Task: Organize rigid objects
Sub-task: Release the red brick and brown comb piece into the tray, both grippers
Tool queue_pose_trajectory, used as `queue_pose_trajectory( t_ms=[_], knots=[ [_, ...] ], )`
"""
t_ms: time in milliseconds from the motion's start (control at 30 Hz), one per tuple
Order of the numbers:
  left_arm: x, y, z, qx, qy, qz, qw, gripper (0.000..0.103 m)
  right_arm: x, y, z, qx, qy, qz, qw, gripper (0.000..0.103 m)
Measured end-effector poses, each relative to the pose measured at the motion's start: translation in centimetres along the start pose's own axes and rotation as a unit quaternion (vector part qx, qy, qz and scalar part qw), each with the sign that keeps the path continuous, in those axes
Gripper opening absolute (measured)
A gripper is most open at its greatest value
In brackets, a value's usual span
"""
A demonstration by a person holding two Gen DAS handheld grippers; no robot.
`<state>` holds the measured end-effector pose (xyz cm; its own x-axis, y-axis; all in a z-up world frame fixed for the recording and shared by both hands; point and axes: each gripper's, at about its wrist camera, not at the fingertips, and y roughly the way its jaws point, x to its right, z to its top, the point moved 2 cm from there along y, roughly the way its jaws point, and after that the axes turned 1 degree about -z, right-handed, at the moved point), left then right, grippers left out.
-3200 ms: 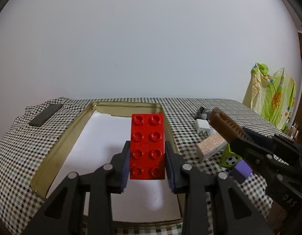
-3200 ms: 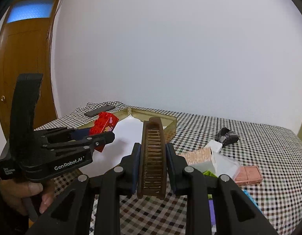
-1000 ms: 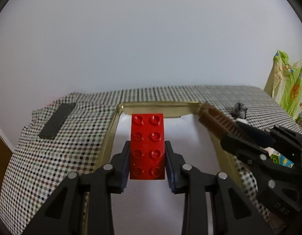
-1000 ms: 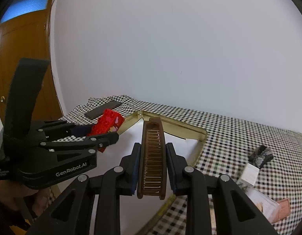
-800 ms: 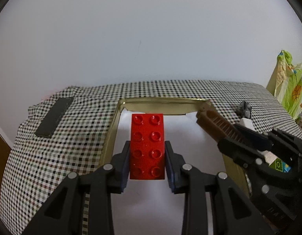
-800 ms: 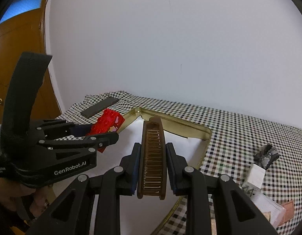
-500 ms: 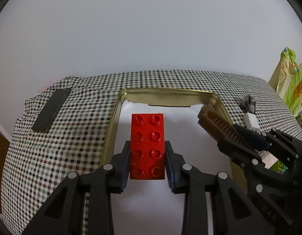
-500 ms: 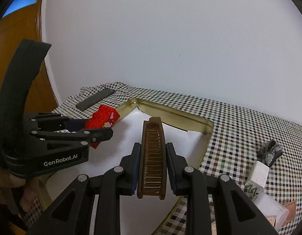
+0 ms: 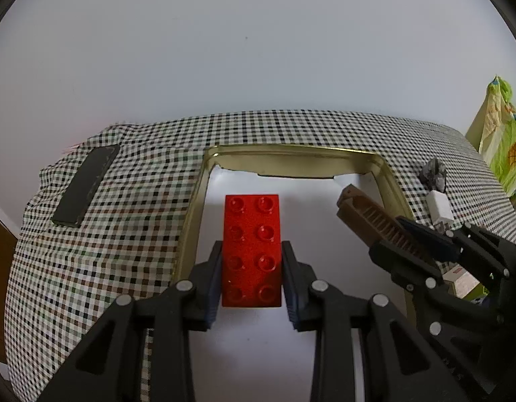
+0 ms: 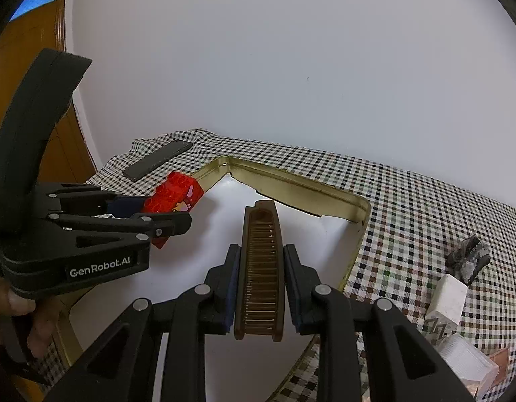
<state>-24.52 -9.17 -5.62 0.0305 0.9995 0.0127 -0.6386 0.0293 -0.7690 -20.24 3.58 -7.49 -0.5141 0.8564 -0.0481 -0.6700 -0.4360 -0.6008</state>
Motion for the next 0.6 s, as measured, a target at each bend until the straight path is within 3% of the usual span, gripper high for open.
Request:
queue_pose_trajectory(
  t_ms=[67,100,167,233,433,533,600],
  knots=[
    [0.1,-0.1,0.0,0.005,0.005,0.011,0.9999,0.035,-0.1,0.1,0.0,-0.003,0.000,0.005,1.000,0.028],
    [0.1,-0.2,0.1,0.007,0.005,0.019,0.9998,0.044,-0.2,0.0,0.0,0.000,-0.001,-0.001,1.000,0.029],
    [0.0,-0.4,0.1,0.012,0.002,0.019,0.9997,0.052,0.1,-0.1,0.0,0.004,0.002,-0.003,1.000,0.039],
    [-0.1,-0.4,0.1,0.013,0.002,0.021,0.9997,0.058,-0.2,0.0,0.1,0.005,0.008,0.003,1.000,0.071],
    [-0.6,-1.6,0.0,0.029,-0.017,0.020,0.9992,0.065,0.1,-2.0,0.2,0.023,0.019,0.006,1.000,0.073],
    [-0.2,-2.9,-0.6,0.053,-0.022,0.025,0.9980,0.074,0.6,-3.5,-0.3,0.031,0.021,0.006,0.999,0.073],
    [0.6,-3.9,-1.3,0.070,-0.020,0.021,0.9971,0.074,0.7,-4.9,-1.0,0.038,0.022,0.003,0.999,0.073]
  ],
)
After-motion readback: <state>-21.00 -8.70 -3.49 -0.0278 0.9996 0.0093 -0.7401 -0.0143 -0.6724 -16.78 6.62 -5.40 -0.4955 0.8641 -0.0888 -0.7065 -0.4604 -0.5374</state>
